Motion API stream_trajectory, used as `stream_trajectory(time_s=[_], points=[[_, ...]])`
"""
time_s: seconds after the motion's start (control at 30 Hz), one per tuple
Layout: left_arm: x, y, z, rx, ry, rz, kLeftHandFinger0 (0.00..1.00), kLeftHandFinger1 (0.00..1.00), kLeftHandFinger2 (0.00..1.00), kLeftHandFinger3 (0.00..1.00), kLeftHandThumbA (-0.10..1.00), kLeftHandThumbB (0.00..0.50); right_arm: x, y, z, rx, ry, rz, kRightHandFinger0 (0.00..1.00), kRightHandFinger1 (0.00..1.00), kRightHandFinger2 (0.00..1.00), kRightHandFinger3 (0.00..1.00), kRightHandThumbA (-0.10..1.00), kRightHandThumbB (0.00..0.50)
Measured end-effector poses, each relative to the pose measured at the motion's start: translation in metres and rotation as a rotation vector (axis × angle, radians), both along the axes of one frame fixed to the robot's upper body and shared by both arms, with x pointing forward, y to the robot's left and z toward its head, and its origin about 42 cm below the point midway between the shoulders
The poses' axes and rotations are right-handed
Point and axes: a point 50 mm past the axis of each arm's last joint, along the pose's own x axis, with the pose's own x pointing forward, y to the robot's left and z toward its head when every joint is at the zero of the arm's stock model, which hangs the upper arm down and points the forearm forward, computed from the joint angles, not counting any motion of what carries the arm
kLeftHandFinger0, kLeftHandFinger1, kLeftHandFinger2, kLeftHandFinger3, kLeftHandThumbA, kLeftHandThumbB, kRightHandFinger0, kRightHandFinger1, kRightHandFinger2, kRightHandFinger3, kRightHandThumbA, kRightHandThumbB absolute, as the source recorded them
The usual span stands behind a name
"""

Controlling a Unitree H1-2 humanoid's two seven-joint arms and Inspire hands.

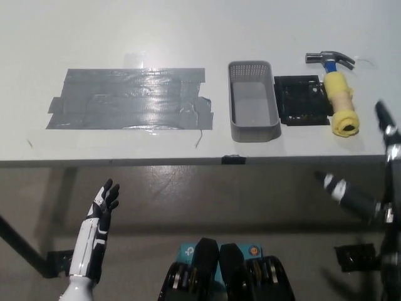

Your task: The robot picks the hammer with right hand and hits the black area on the desk and places it back.

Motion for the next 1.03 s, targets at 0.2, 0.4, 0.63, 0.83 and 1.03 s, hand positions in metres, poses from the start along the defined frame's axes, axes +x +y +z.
stream_trajectory(time_s=[0.2, 0.4, 0.63, 0.83, 1.03], points=[[0.001, 0.003, 0.009, 0.009, -0.021, -0.007, 1.00, 1.00, 1.00, 1.00, 1.00, 0.069, -0.015, 0.018, -0.001, 0.010, -0.054, 0.118, 1.00, 1.00, 1.00, 1.00, 1.00, 0.313], [-0.007, 0.003, 0.006, 0.010, -0.009, -0.007, 1.00, 1.00, 1.00, 1.00, 1.00, 0.075, -0.005, 0.032, -0.048, 0.024, 0.090, 0.178, 1.00, 1.00, 1.00, 1.00, 1.00, 0.295], [-0.019, 0.002, -0.003, 0.009, 0.026, -0.007, 1.00, 1.00, 1.00, 1.00, 1.00, 0.117, -0.009, 0.034, -0.107, 0.035, 0.290, 0.192, 1.00, 1.00, 1.00, 1.00, 1.00, 0.300], [-0.022, 0.001, -0.005, 0.007, 0.033, -0.011, 1.00, 1.00, 1.00, 1.00, 1.00, 0.114, -0.018, 0.033, -0.122, 0.052, 0.346, 0.222, 1.00, 1.00, 1.00, 1.00, 1.00, 0.291], [-0.025, -0.001, -0.008, 0.006, 0.044, -0.018, 1.00, 1.00, 1.00, 1.00, 1.00, 0.167, -0.023, 0.034, -0.126, 0.065, 0.353, 0.249, 1.00, 1.00, 1.00, 1.00, 1.00, 0.314]])
